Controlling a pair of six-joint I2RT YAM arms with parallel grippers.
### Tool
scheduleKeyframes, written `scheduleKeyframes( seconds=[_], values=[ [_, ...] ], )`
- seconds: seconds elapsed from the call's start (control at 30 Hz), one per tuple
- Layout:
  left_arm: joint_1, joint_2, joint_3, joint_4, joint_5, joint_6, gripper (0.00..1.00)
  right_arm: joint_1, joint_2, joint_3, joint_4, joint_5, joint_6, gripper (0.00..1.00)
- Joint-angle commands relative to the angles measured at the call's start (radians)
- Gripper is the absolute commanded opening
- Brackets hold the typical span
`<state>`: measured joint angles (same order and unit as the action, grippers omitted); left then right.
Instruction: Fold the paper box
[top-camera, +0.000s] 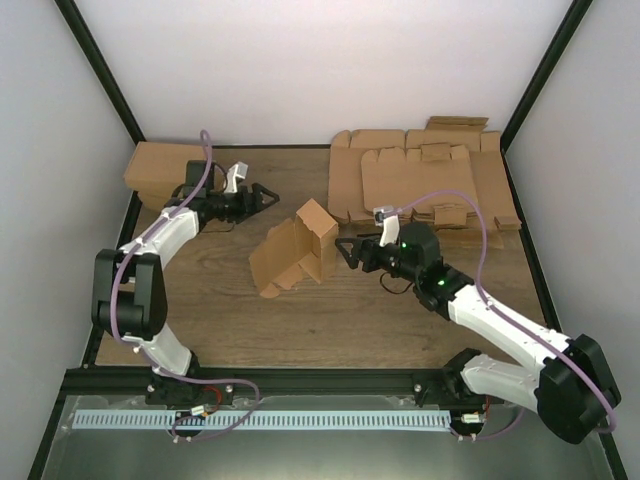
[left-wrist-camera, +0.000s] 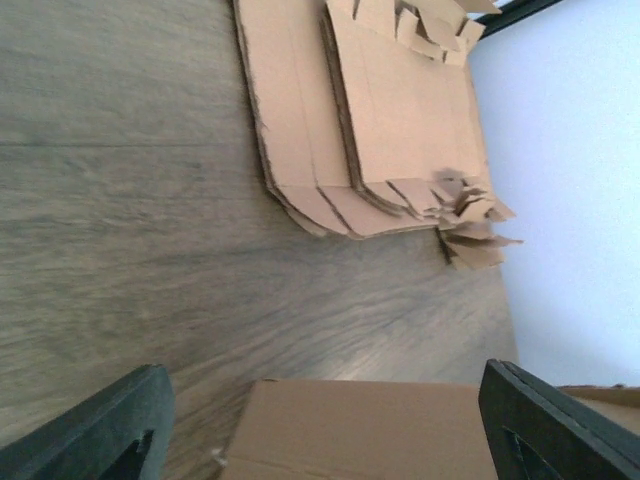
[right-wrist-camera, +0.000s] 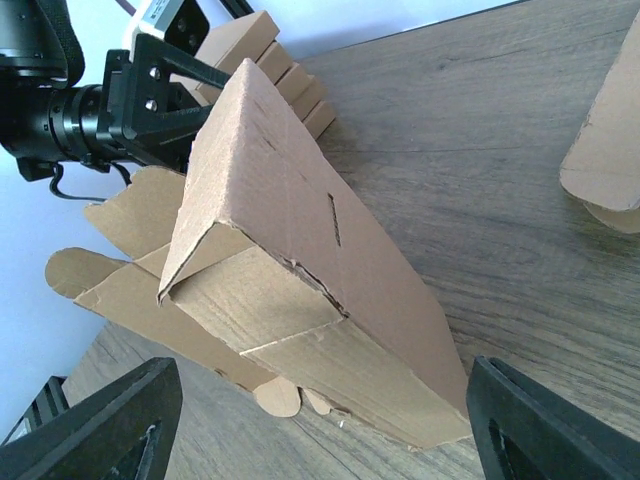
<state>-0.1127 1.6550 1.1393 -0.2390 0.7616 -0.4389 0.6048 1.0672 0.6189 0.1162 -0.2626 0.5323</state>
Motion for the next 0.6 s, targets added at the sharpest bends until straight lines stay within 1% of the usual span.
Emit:
scheduleKeyframes(
  seconds=[0.0, 0.07, 0.1, 0.17, 0.33, 0.43, 0.57],
  values=[
    [-0.030, 0.027, -0.004, 0.063, 0.106, 0.003, 0.79, -0.002, 0.011, -0.007, 0.038, -0.021, -0.013, 0.80],
    [-0.043, 0.048, 0.006, 0.059, 0.132, 0.006, 0.70, -0.002, 0.025, -0.005, 0.048, -0.034, -0.014, 0.78],
    [-0.049, 0.057, 0.010, 0.055, 0.139, 0.009, 0.68, -0.002, 0.032, 0.000, 0.048, -0.040, -0.015, 0.77],
    [-0.059, 0.071, 0.020, 0.043, 0.143, 0.016, 0.67, -0.002, 0.052, 0.011, 0.043, -0.035, -0.012, 0.76],
    [-0.079, 0.086, 0.042, 0.023, 0.164, 0.036, 0.68, -0.002, 0.081, 0.039, 0.026, 0.028, 0.007, 0.68],
    [-0.084, 0.085, 0.048, 0.015, 0.168, 0.039, 0.74, -0.003, 0.127, 0.074, 0.021, 0.027, 0.000, 0.66],
    [-0.086, 0.077, 0.045, 0.018, 0.190, 0.038, 0.75, -0.002, 0.191, 0.140, 0.000, 0.008, -0.027, 0.65]
  ],
)
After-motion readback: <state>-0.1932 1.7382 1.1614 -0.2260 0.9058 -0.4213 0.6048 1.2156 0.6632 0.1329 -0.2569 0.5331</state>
